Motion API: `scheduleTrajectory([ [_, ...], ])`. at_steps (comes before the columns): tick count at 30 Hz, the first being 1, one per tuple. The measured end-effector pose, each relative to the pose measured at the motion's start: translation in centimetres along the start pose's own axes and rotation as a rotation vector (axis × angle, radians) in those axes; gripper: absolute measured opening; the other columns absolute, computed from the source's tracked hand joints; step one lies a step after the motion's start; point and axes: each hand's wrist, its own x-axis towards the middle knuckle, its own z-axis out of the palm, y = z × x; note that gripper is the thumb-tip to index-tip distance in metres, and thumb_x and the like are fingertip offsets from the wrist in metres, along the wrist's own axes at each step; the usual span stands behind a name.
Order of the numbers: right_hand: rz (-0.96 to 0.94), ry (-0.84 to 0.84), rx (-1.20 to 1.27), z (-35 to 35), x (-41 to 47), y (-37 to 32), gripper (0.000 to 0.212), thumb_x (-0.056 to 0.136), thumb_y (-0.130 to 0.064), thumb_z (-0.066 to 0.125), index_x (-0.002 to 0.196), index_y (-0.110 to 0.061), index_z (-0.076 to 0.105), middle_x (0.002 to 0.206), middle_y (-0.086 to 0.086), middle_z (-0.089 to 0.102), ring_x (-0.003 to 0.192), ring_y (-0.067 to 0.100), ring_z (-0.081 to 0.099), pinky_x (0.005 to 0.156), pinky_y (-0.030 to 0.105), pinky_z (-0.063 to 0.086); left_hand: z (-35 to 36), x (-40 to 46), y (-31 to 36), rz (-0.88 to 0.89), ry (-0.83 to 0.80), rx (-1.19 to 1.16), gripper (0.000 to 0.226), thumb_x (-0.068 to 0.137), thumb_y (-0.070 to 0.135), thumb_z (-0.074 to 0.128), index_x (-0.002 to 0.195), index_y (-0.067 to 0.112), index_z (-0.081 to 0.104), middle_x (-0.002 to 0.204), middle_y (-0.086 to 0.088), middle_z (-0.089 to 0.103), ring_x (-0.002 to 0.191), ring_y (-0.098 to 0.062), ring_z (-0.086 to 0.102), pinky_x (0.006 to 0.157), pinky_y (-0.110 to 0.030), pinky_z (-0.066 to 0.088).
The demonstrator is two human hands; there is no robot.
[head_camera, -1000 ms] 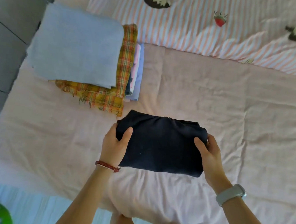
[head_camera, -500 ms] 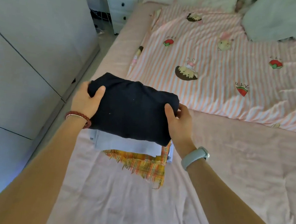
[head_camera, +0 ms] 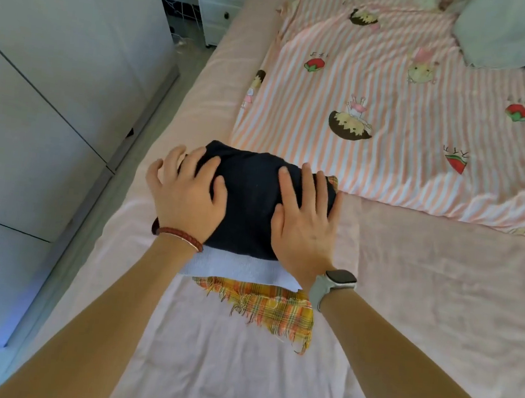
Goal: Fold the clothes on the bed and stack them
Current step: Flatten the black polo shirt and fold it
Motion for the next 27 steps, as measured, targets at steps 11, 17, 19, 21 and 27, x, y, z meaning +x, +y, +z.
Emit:
scheduleTrajectory([
  [11, 0.060, -0.106, 0.007, 5.5, 1.8, 2.9, 0.053, 0.091, -0.030, 0.032, 0.143, -0.019, 0.035, 0.147, 0.011, 0.037, 0.136, 0.033, 0.029, 0.114, 0.051, 0.017, 5.8, -2.5, -0.1, 0.060, -0.473, 0.008, 0.057, 0.092, 0.045, 0.027, 0.146, 0.027, 0.024, 0.153, -0.009, 0.024, 0.141, -0.033, 0.021, 0.111, -0.052, 0.021],
  [17, 0.041, -0.196, -0.060, 6.3, 1.6, 3.6, 0.055, 0.093, -0.032, 0.029, 0.147, -0.019, 0.025, 0.151, 0.011, 0.028, 0.139, 0.033, 0.022, 0.115, 0.052, 0.012, 6.9, -2.7, -0.3, 0.072, -0.538, 0.029, 0.056, 0.095, 0.046, 0.026, 0.148, 0.028, 0.019, 0.155, -0.008, 0.020, 0.142, -0.032, 0.017, 0.112, -0.053, 0.020],
  [19, 0.036, -0.274, -0.072, 5.6, 1.9, 3.4, 0.056, 0.096, -0.035, 0.028, 0.149, -0.022, 0.014, 0.155, 0.009, 0.019, 0.142, 0.030, 0.014, 0.115, 0.052, 0.008, 6.6, -2.3, -0.4, 0.071, -0.585, 0.075, 0.056, 0.096, 0.048, 0.025, 0.148, 0.031, 0.012, 0.156, -0.005, 0.014, 0.143, -0.029, 0.012, 0.112, -0.053, 0.016],
  [21, 0.039, -0.346, -0.056, 4.0, 2.3, 3.3, 0.057, 0.097, -0.037, 0.026, 0.149, -0.026, 0.004, 0.157, 0.005, 0.008, 0.144, 0.027, 0.004, 0.115, 0.052, 0.004, 5.5, -1.4, -0.2, 0.071, -0.620, 0.117, 0.056, 0.095, 0.050, 0.023, 0.148, 0.035, 0.008, 0.157, -0.001, 0.011, 0.144, -0.026, 0.008, 0.111, -0.055, 0.010],
  [27, 0.010, -0.359, 0.033, -1.8, 1.9, 3.0, 0.055, 0.099, -0.036, 0.028, 0.149, -0.031, 0.006, 0.158, 0.001, -0.001, 0.144, 0.025, -0.004, 0.114, 0.050, 0.004, 0.7, 0.6, 2.0, 0.012, -0.629, 0.083, 0.050, 0.096, 0.042, 0.032, 0.144, 0.030, 0.026, 0.155, -0.001, 0.018, 0.144, -0.022, 0.009, 0.111, -0.057, 0.004],
])
